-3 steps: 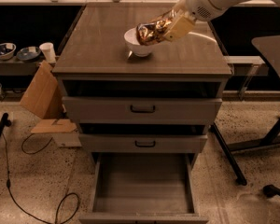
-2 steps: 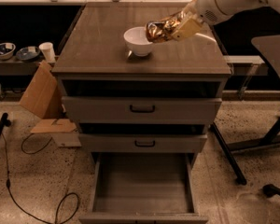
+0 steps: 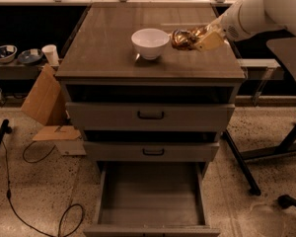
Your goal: Pick orange can from bottom drawer and place on counter
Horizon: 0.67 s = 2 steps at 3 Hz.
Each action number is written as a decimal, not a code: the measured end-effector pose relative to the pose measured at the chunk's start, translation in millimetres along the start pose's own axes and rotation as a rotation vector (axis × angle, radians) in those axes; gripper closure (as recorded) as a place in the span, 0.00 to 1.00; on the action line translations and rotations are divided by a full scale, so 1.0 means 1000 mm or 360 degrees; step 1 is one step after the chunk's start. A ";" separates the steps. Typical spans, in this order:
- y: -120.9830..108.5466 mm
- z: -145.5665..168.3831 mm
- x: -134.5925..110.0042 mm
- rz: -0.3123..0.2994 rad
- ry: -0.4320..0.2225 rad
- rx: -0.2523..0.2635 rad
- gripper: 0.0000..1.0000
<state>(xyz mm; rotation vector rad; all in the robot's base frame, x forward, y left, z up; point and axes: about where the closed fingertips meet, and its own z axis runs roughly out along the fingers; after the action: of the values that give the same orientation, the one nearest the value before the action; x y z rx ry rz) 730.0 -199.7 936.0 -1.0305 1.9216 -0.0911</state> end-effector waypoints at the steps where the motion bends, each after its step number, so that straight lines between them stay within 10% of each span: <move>1: -0.002 0.015 0.024 0.0140 0.0061 0.0018 1.00; 2: 0.001 0.027 0.041 0.0242 0.0098 0.0003 0.86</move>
Offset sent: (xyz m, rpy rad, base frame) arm 0.0138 -0.0290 -0.0670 0.1233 0.1385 -0.1702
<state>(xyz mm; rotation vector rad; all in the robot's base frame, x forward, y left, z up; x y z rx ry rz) 740.6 -218.3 891.3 -0.8864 2.0483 -0.0384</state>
